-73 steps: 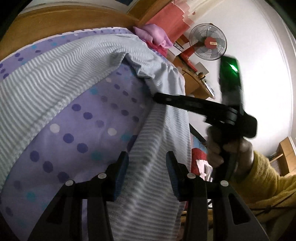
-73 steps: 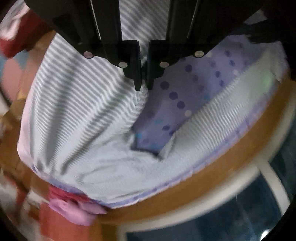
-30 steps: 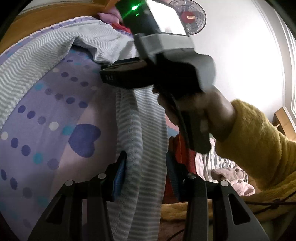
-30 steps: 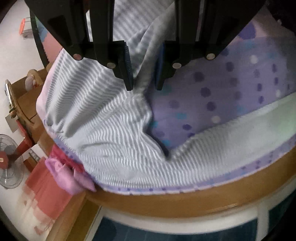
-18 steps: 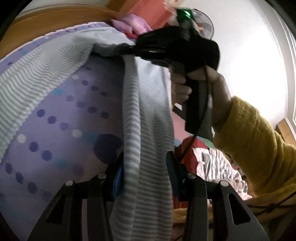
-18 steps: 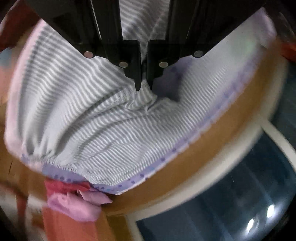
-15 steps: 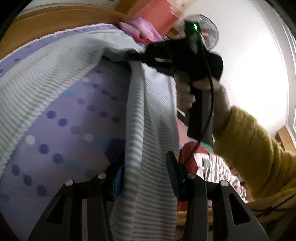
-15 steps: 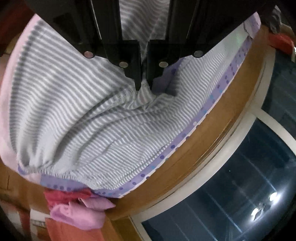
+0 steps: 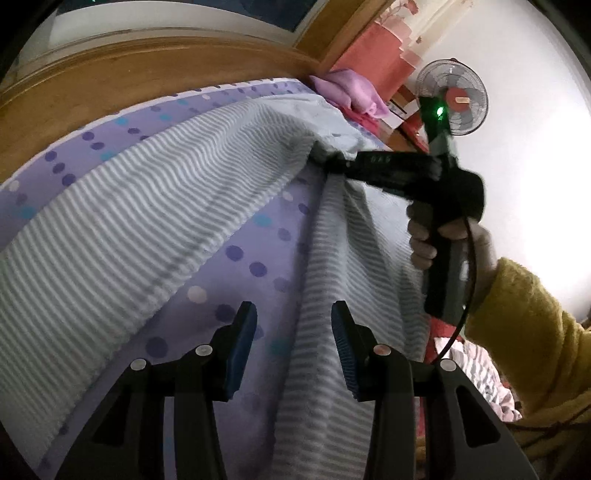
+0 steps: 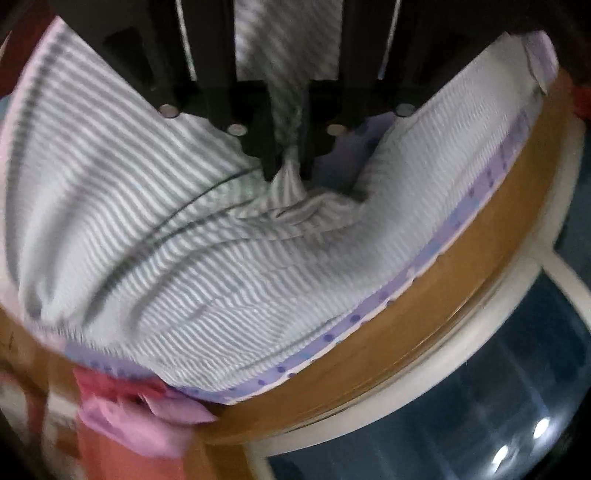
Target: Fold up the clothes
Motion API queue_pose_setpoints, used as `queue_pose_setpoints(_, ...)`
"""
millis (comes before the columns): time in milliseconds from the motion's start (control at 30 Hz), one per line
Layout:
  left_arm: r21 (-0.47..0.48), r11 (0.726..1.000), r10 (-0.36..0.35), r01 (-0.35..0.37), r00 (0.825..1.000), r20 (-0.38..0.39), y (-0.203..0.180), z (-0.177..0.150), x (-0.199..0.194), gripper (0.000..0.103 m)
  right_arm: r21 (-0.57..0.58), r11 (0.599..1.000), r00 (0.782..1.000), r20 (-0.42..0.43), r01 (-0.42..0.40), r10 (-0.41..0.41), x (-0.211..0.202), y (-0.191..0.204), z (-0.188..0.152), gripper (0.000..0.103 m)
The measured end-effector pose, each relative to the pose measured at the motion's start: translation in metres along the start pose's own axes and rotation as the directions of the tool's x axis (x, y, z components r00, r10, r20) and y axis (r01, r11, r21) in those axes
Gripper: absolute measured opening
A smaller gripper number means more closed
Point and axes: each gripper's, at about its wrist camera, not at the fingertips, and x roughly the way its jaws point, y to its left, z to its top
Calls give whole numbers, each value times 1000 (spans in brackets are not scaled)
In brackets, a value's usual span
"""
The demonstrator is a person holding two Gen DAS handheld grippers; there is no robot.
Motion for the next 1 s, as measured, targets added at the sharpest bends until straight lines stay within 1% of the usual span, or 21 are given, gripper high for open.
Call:
queue_pose_setpoints(67,4,1000,-14,14,1000,-13,0,-4,-1,42,-59,998,999,38,-23,26,-25,11,-2,27)
queue_pose_setpoints(133,2,999,-48,48,998,-29,-1,-5,4,42,-132,991,996,75,-31,41,-53,21,-9,35)
queue_pose_setpoints(200,-18,998,-63,62,997,-52,5,-9,7,42,-209,977,996,68,-49,65,-68,33,-20,35)
queue_pose_setpoints(233,-29,998,-64,62,996,-63,7,-11,8,42,-274,958,996,27,-78,89,-71,43,-30,35)
queue_pose_setpoints(300,-44,997,-60,57,996,-67,9,-15,6,42,-394,912,993,-50,-115,104,-70,63,-53,33)
queue_pose_setpoints(333,-48,997,-65,63,996,-60,8,-16,2,42,-463,878,992,-80,-124,98,-67,74,-68,31)
queue_pose_setpoints(367,-47,997,-70,68,996,-55,8,-17,-2,42,-531,837,990,-109,-132,87,-64,85,-84,26)
queue_pose_setpoints(433,-50,997,-64,62,997,-37,10,-20,-12,42,-602,782,982,-175,-161,67,-52,100,-111,22)
queue_pose_setpoints(467,-57,997,-53,51,998,-33,13,-22,-16,42,-613,771,978,-202,-174,61,-44,105,-122,21)
queue_pose_setpoints(533,-87,996,-29,27,999,-22,20,-28,-24,42,-638,760,991,-117,-124,63,-43,112,-137,21)
queue_pose_setpoints(600,-128,992,-22,20,1000,-12,29,-38,-35,42,-615,781,993,-106,-110,56,-45,113,-137,21)
queue_pose_setpoints(633,-157,987,-20,19,1000,-3,34,-47,-43,42,-571,812,991,-124,-117,55,-46,110,-134,21)
queue_pose_setpoints(667,-175,984,-18,18,1000,6,36,-51,-45,42,-520,843,987,-144,-137,71,-50,106,-131,21)
queue_pose_setpoints(700,-195,981,-14,17,1000,17,40,-60,-51,42,-492,856,984,-152,-158,95,-57,103,-131,21)
queue_pose_setpoints(767,-229,973,-2,10,999,34,46,-75,-61,42,-469,859,977,-153,-204,149,-74,102,-137,21)
queue_pose_setpoints(833,-267,964,6,7,999,46,50,-87,-64,42,-479,842,967,-171,-248,188,-90,109,-146,21)
queue_pose_setpoints(867,-280,960,11,4,999,49,52,-92,-65,42,-497,822,959,-197,-278,205,-95,117,-154,21)
queue_pose_setpoints(933,-301,953,16,4,998,64,54,-101,-69,42,-561,769,950,-233,-307,209,-101,135,-175,21)
queue_pose_setpoints(1000,-305,952,2,23,997,80,55,-109,-74,42,-635,709,950,-254,-306,182,-101,149,-196,21)
